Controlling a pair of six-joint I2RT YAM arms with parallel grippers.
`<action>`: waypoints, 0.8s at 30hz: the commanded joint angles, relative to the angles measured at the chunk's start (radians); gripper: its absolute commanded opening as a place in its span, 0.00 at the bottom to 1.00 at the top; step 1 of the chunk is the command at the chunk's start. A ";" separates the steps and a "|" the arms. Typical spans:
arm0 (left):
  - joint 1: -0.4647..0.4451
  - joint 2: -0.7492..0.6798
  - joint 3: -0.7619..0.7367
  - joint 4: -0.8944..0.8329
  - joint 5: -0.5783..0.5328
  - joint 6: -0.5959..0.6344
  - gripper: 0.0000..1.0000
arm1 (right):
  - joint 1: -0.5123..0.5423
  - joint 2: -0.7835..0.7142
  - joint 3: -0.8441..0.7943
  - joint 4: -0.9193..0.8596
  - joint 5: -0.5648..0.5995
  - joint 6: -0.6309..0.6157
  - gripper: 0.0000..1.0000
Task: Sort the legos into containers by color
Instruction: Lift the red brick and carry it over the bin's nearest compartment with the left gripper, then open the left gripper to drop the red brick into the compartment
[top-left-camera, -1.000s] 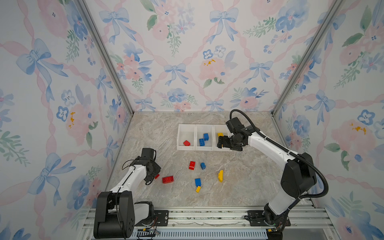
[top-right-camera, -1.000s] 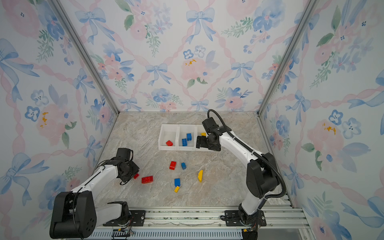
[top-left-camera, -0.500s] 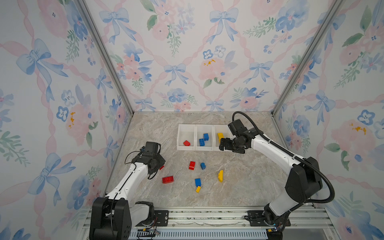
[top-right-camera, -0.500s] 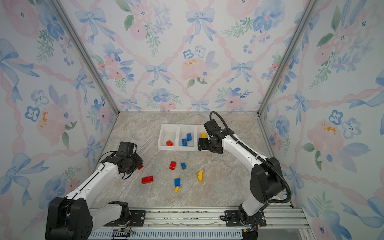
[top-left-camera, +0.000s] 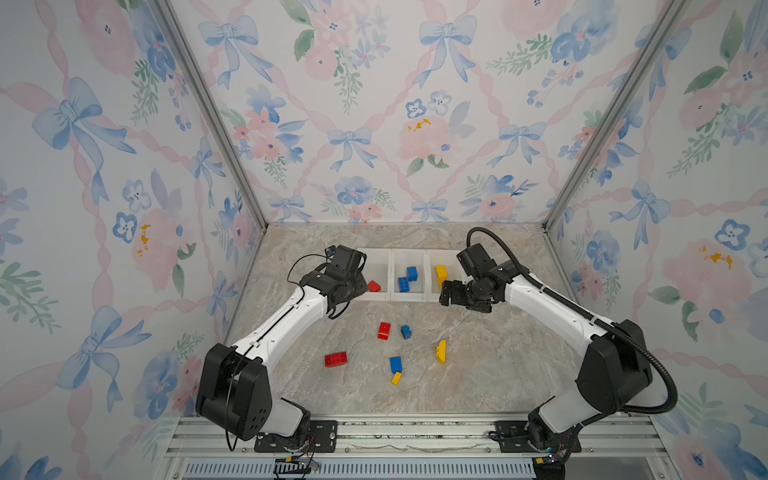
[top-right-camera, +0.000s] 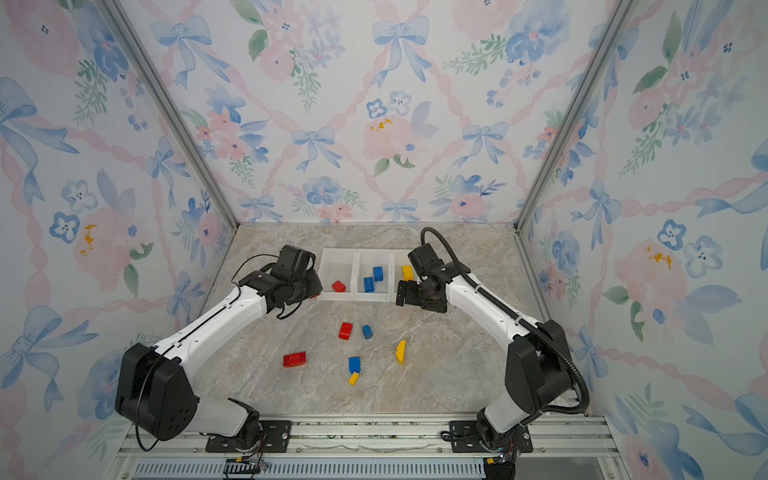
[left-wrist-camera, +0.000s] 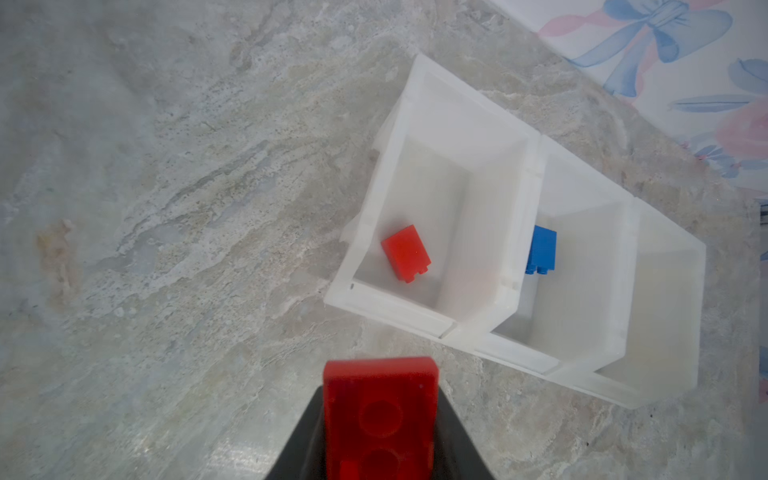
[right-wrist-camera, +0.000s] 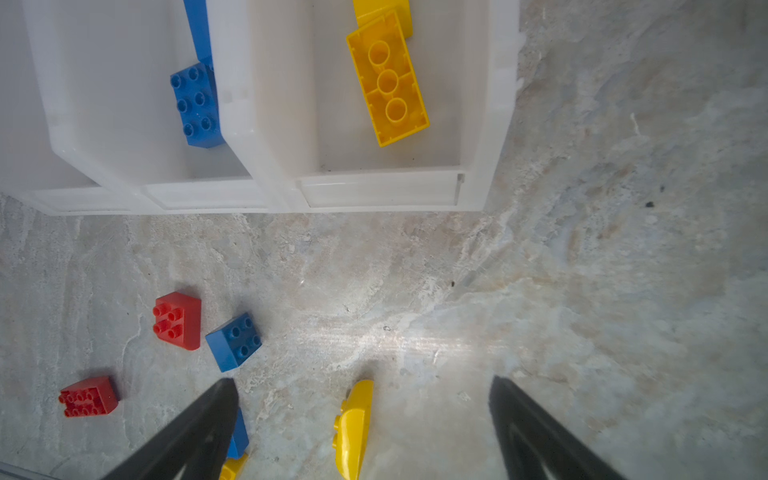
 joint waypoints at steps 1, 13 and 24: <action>-0.031 0.069 0.061 0.016 -0.045 0.061 0.34 | 0.015 -0.040 -0.020 -0.007 0.017 0.022 0.97; -0.038 0.357 0.287 0.052 -0.039 0.206 0.33 | 0.027 -0.082 -0.053 -0.010 0.030 0.032 0.98; -0.038 0.516 0.404 0.052 -0.057 0.227 0.35 | 0.027 -0.102 -0.070 -0.009 0.039 0.062 0.98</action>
